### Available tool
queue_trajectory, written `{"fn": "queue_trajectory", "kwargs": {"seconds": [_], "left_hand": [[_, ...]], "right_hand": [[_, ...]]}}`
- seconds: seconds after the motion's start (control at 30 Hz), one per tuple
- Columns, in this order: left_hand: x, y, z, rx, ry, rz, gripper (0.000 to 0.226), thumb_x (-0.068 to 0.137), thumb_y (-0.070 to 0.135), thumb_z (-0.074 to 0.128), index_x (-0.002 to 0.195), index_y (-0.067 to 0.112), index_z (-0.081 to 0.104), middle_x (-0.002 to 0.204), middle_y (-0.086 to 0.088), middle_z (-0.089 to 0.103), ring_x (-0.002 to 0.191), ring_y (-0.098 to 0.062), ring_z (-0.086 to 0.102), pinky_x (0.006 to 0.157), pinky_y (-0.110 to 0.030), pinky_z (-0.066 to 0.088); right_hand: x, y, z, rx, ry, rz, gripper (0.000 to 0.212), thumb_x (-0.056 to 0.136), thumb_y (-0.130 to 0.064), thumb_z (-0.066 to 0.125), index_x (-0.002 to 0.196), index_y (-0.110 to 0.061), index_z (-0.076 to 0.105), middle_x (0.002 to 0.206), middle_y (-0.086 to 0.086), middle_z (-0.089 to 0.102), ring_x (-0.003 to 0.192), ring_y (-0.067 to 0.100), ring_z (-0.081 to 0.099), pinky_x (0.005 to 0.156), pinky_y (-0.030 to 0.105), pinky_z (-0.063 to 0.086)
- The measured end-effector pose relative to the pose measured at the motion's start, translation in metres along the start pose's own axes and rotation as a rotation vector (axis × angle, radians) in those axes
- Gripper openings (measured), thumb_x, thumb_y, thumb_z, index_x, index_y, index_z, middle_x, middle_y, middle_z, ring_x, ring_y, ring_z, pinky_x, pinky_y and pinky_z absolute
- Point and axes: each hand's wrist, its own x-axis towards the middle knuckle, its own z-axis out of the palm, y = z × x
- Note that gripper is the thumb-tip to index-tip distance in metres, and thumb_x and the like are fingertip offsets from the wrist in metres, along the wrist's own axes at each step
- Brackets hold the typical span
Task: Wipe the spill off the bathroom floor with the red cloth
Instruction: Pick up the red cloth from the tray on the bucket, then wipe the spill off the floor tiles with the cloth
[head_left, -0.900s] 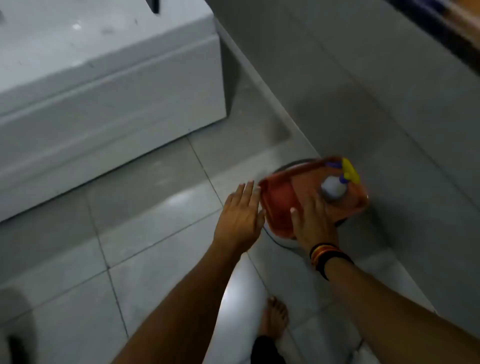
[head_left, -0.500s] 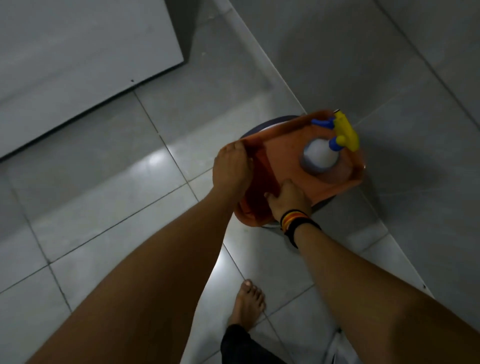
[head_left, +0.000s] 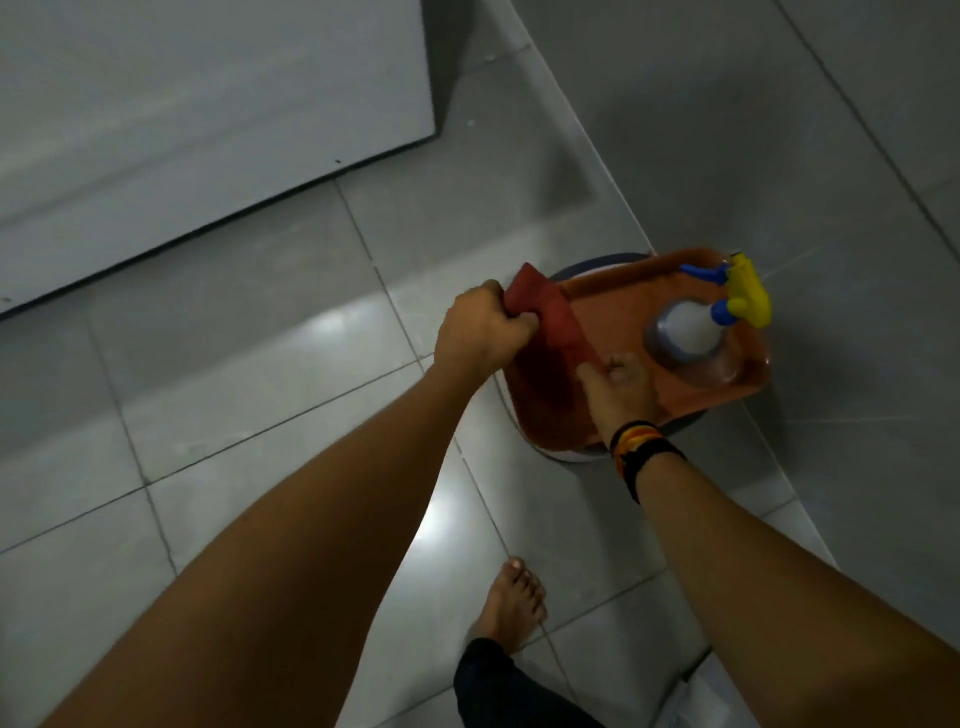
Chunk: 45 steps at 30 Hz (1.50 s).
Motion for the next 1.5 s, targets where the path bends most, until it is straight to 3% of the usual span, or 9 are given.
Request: {"fn": "queue_trajectory", "kwargs": {"seconds": [0.3,0.5,0.63,0.8,0.97,1.13,1.23,1.33,1.5], "left_hand": [[-0.165,-0.153,-0.139,-0.715,0.163,-0.389,0.029,0.094,0.015,0.071,0.116,0.011,0.054,0.109,-0.009,0.068,0.106,-0.032,0.074,0.092,-0.047,0.066],[-0.329,-0.317,-0.174,-0.997,0.193,-0.713,0.025,0.094,-0.003,0.067,0.118,0.001,0.066,0.093,-0.009,0.073,0.077,-0.019,0.071,0.056,-0.023,0.064],[-0.417,-0.427,-0.142,-1.005,0.140,-0.871,0.057,0.088,-0.003,0.078,0.142,-0.005,0.061,0.130,-0.022,0.073,0.114,-0.038,0.073,0.104,-0.049,0.061],[-0.461,-0.519,-0.070,-1.211,0.231,-1.001,0.045,0.098,0.018,0.075,0.140,0.005,0.065,0.134,-0.017,0.073,0.115,-0.033,0.072,0.084,-0.034,0.060],[-0.434,-0.574,0.009,-1.367,0.265,-1.068,0.041,0.102,0.012,0.070,0.140,-0.003,0.065,0.139,-0.023,0.070,0.128,-0.038,0.070,0.111,-0.046,0.057],[-0.388,-0.606,0.076,-1.430,0.066,-1.056,0.039,0.100,0.016,0.074,0.135,0.000,0.069,0.135,-0.020,0.073,0.095,-0.023,0.070,0.063,-0.020,0.059],[-0.370,-0.619,0.112,-1.094,0.013,-1.034,0.037,0.102,0.040,0.068,0.106,0.005,0.077,0.114,-0.017,0.081,0.090,-0.026,0.071,0.075,-0.032,0.057],[-0.374,-0.644,0.126,-0.411,0.422,-0.864,0.036,0.107,0.037,0.049,0.097,0.011,0.071,0.099,-0.011,0.073,0.095,-0.031,0.069,0.085,-0.046,0.058],[-0.372,-0.742,0.114,0.073,0.694,-0.692,0.053,0.111,0.035,0.035,0.161,0.018,0.043,0.173,-0.009,0.035,0.161,-0.029,0.032,0.133,-0.043,0.020]], "right_hand": [[-0.162,-0.032,0.090,0.057,-0.218,-0.125,0.025,0.083,-0.014,0.083,0.102,-0.014,0.067,0.108,0.015,0.074,0.099,0.031,0.071,0.091,0.044,0.061],[-0.295,0.028,0.206,-0.234,-0.439,-0.145,0.032,0.084,-0.011,0.081,0.114,-0.009,0.069,0.115,0.014,0.074,0.107,0.031,0.071,0.101,0.045,0.057],[-0.359,0.103,0.276,-0.481,-0.512,-0.229,0.025,0.087,-0.013,0.077,0.111,-0.014,0.070,0.107,0.008,0.072,0.102,0.028,0.069,0.094,0.033,0.054],[-0.386,0.198,0.343,-0.692,-0.494,-0.265,0.030,0.088,-0.016,0.074,0.117,-0.020,0.068,0.116,0.008,0.073,0.094,0.025,0.064,0.085,0.030,0.050],[-0.354,0.265,0.388,-0.802,-0.392,-0.322,0.028,0.087,-0.018,0.076,0.111,-0.023,0.064,0.113,0.007,0.073,0.100,0.032,0.070,0.083,0.033,0.053],[-0.293,0.310,0.427,-0.902,-0.322,-0.454,0.029,0.090,-0.018,0.069,0.119,-0.018,0.066,0.117,0.010,0.074,0.107,0.033,0.069,0.089,0.034,0.053],[-0.265,0.336,0.446,-0.981,-0.306,-0.639,0.046,0.097,-0.024,0.062,0.142,-0.013,0.057,0.145,0.014,0.059,0.135,0.034,0.054,0.115,0.042,0.041],[-0.262,0.373,0.453,-1.089,-0.365,-0.725,0.075,0.103,-0.046,0.050,0.164,-0.011,0.023,0.173,0.017,0.013,0.160,0.036,0.014,0.129,0.050,0.011],[-0.269,0.434,0.480,-1.263,-0.279,-0.788,0.079,0.106,-0.055,0.027,0.166,-0.013,-0.001,0.174,0.015,-0.007,0.161,0.036,-0.008,0.126,0.065,0.001]]}}
